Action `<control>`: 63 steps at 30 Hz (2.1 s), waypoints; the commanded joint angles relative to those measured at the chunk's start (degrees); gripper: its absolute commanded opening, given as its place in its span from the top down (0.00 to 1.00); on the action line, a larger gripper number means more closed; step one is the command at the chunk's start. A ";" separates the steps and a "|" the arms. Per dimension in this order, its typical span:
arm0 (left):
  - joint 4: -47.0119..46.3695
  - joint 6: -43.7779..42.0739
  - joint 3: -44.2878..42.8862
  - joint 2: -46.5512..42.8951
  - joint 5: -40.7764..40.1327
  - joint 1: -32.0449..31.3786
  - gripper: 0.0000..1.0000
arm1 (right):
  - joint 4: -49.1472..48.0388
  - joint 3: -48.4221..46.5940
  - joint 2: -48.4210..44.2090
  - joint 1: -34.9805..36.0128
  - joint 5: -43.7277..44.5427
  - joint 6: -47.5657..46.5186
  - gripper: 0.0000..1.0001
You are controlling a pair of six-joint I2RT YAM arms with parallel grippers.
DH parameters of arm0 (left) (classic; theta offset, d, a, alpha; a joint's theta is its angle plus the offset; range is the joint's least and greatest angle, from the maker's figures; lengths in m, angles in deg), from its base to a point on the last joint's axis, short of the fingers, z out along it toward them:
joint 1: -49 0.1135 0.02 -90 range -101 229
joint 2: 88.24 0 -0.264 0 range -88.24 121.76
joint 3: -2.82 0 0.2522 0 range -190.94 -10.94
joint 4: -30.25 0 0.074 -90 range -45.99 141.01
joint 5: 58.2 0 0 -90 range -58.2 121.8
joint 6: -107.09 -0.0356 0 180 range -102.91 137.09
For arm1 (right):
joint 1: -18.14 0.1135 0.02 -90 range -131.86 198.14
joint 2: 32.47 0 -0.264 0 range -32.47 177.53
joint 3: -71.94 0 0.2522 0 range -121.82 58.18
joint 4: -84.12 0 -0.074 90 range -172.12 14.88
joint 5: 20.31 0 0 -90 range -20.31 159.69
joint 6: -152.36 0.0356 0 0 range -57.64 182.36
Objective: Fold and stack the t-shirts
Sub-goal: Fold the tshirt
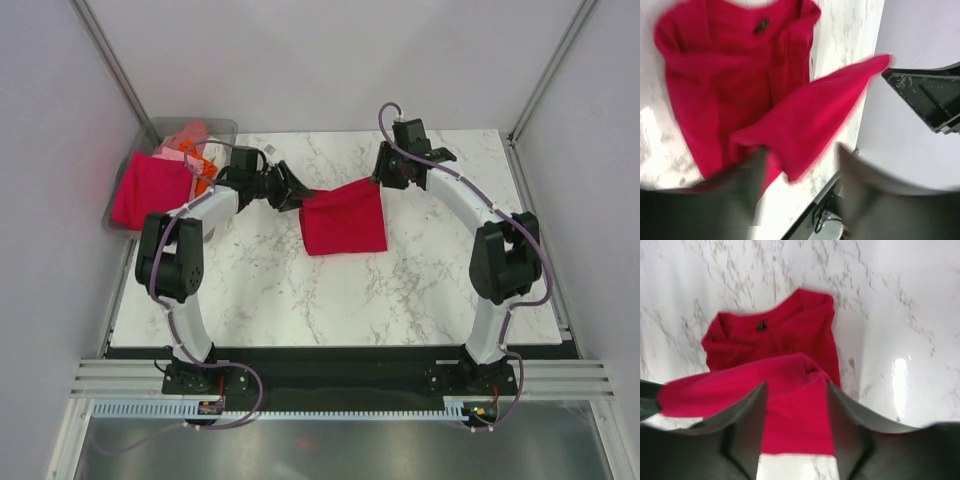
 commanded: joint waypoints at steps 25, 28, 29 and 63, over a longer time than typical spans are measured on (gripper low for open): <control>9.82 -14.83 1.78 -9.90 -18.73 -1.13 0.13 | -19.23 15.98 -4.93 -2.39 -5.01 -4.76 0.13; 9.73 -14.05 0.64 -8.24 -17.59 -3.33 0.20 | -20.55 16.68 -4.94 -2.39 -5.27 -4.41 0.20; 9.56 -13.78 0.11 -7.45 -17.32 -4.12 0.20 | -21.07 16.68 -4.50 -2.39 -6.06 -4.15 0.23; 16.85 -11.23 -29.87 21.13 -15.38 0.18 0.61 | -24.77 17.39 2.89 -1.95 -7.91 -4.14 0.41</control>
